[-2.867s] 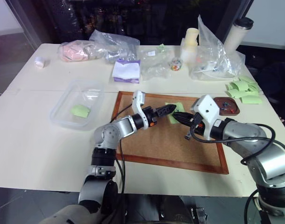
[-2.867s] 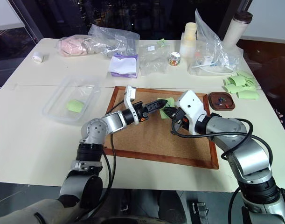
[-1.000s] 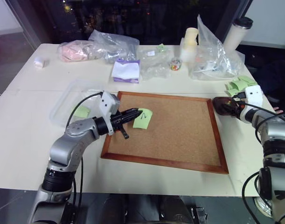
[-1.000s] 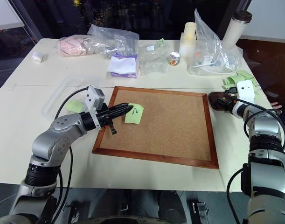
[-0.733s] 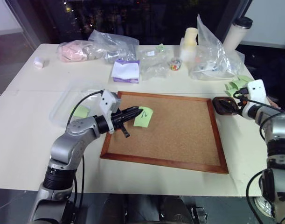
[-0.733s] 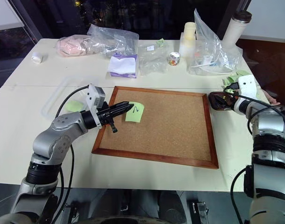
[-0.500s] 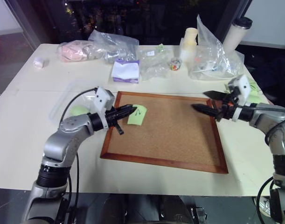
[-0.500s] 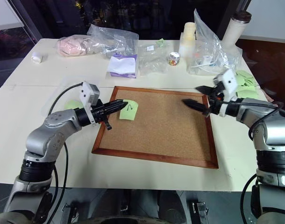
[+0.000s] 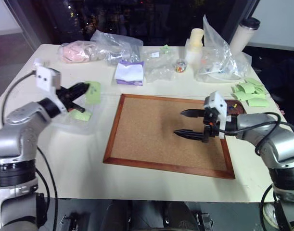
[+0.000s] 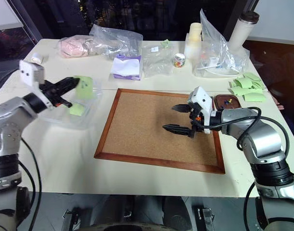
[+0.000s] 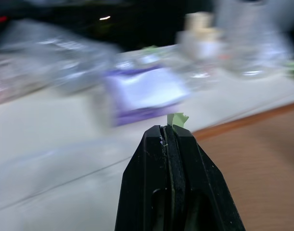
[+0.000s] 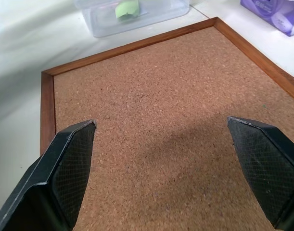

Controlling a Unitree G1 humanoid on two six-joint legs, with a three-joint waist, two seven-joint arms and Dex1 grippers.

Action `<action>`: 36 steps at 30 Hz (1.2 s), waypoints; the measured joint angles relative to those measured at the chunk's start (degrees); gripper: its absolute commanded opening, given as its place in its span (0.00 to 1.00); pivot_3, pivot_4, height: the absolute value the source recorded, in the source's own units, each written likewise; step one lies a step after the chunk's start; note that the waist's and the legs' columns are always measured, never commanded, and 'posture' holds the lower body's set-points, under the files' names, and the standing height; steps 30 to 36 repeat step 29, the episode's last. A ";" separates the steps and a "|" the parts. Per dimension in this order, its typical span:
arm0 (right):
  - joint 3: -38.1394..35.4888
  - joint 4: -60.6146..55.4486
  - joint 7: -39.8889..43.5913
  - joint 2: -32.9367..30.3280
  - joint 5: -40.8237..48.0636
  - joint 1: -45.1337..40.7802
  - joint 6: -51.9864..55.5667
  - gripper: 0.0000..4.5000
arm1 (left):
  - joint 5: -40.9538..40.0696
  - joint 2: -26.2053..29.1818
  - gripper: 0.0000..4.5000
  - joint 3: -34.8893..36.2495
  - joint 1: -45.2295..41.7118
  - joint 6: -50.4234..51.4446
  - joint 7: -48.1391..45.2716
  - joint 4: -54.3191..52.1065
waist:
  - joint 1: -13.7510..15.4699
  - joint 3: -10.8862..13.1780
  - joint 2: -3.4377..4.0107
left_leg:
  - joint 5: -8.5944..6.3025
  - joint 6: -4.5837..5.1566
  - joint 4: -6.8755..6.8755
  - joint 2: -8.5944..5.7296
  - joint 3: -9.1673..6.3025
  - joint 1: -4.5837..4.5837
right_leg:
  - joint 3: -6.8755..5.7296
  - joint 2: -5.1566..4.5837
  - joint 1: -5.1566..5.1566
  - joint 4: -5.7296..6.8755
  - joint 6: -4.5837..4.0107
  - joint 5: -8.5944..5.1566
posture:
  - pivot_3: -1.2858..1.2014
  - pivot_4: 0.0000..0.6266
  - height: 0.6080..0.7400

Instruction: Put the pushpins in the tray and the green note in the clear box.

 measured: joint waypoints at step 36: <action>-5.13 -4.78 -2.58 -2.80 -1.80 8.08 -0.84 1.00 | 0.07 -2.51 0.98 -17.06 6.61 -1.82 -12.80 -12.93 | -0.07 0.13 -0.22 | 0.00 -0.01 0.00 0.04 0.02 -0.01 | 0.03 0.01 -0.01 0.05 0.00 0.00 | 0.52 0.24 1.00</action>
